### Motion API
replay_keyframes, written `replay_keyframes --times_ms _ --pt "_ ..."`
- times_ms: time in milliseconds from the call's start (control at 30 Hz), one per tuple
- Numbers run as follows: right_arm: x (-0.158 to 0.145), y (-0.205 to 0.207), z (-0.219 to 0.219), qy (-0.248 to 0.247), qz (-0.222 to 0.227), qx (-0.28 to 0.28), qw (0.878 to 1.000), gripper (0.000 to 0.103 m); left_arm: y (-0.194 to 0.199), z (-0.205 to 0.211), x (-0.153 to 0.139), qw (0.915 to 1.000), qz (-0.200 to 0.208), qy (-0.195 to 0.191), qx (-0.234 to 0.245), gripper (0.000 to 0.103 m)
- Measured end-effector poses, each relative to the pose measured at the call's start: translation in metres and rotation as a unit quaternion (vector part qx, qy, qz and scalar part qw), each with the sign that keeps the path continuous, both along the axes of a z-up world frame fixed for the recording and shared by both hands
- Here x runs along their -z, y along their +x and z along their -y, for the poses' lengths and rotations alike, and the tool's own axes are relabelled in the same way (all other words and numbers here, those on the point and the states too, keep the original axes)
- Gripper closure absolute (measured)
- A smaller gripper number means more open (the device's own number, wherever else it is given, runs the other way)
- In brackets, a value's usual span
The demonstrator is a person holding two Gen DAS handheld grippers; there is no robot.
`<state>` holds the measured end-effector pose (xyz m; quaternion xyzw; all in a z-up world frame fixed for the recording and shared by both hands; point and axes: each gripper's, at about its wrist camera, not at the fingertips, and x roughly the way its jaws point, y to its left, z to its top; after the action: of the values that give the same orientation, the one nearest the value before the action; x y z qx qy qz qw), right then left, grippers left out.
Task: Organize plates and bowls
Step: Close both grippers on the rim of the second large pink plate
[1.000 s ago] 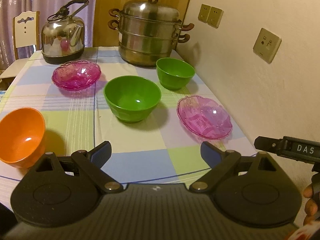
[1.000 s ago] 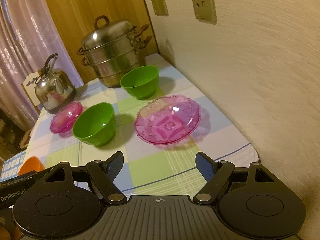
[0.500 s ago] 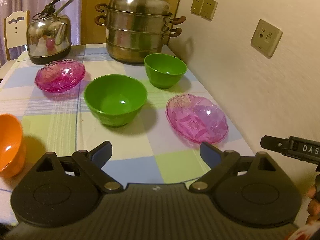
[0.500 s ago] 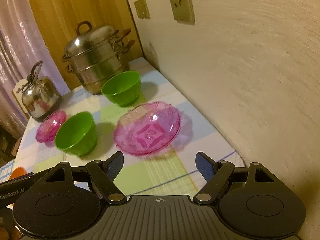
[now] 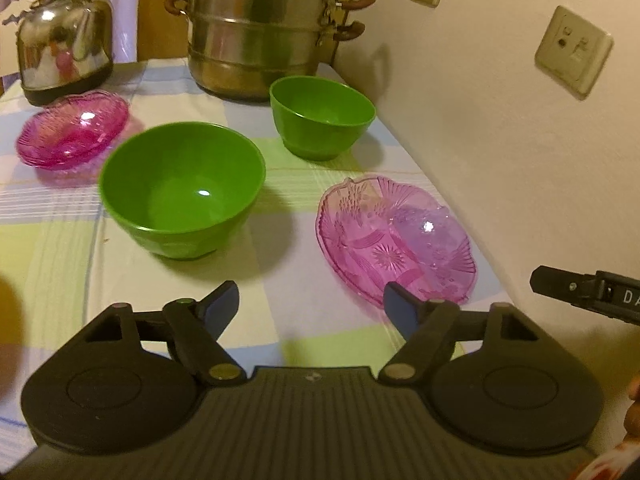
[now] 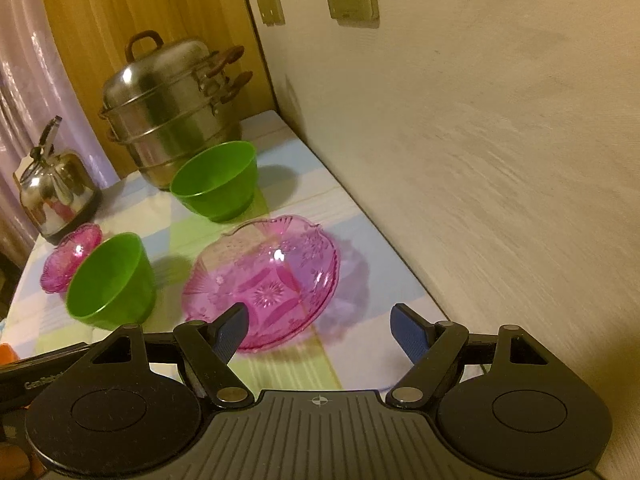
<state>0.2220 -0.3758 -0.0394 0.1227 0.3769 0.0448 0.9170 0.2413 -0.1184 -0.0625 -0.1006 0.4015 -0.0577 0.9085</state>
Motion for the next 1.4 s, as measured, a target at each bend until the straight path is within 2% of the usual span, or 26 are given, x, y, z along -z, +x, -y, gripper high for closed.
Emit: replay_keyframes --times_ms 167,267,500,667,800,967,1233,1333,1400 --pt "0.018 0.029 0.002 -0.007 -0.004 -0.006 1.0 0.026 0.026 0.004 0.016 0.9999 -0.011 -0.011 -0.003 0.036" --pt "0.029 0.045 0.002 -0.011 -0.009 -0.015 1.0 0.035 0.038 0.011 0.024 0.9999 -0.011 -0.001 0.008 0.042" --pt "0.055 0.075 0.001 -0.02 -0.022 -0.024 0.999 0.046 0.057 0.015 0.04 0.9998 -0.009 0.006 0.019 0.051" --pt "0.067 0.089 -0.002 -0.026 -0.025 -0.03 0.999 0.052 0.065 0.018 0.051 0.9996 -0.002 -0.001 0.03 0.062" --pt "0.072 0.098 -0.003 -0.027 -0.027 -0.03 0.999 0.058 0.069 0.017 0.058 0.9997 0.005 -0.007 0.023 0.066" --pt "0.078 0.107 -0.003 -0.03 -0.027 -0.035 0.999 0.065 0.075 0.018 0.064 0.9997 0.011 -0.014 0.017 0.077" --pt "0.086 0.116 -0.004 -0.029 -0.036 -0.038 0.998 0.074 0.081 0.018 0.067 0.9997 0.019 -0.011 0.01 0.088" --pt "0.088 0.119 -0.005 -0.03 -0.037 -0.038 0.998 0.081 0.082 0.019 0.066 0.9996 0.02 -0.01 0.016 0.092" --pt "0.089 0.121 -0.005 -0.026 -0.038 -0.039 0.998 0.09 0.083 0.02 0.066 0.9996 0.02 -0.009 0.019 0.092"
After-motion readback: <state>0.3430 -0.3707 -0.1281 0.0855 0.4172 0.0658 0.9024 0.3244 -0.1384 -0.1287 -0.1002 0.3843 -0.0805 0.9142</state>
